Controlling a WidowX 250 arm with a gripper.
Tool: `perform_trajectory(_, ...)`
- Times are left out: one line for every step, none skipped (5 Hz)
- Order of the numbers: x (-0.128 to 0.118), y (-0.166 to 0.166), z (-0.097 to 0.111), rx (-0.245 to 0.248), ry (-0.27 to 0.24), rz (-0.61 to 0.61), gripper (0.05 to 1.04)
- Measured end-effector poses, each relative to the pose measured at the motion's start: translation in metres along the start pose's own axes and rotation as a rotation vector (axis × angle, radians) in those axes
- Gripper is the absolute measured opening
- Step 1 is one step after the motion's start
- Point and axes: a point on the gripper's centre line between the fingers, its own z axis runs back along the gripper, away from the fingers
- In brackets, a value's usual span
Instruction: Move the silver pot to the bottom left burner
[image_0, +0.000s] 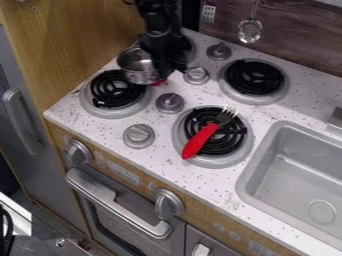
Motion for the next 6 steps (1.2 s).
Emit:
perform_trajectory(-0.023,0.023,-0.004,-0.007,0.023,0.078,0.067)
perform_trajectory(-0.034,0.034,-0.007,-0.006,0.043,0.104,0.067)
perform_trajectory(-0.041,0.031,-0.013,-0.03,0.069,0.087,0.067)
perform_trajectory(-0.048,0.026,-0.018,-0.031,0.072,0.073,0.088)
perform_trajectory(-0.059,0.013,-0.013,-0.051,0.125,0.073,0.252)
perform_trajectory(-0.048,0.014,0.022,-0.041,0.085,0.088,0.525)
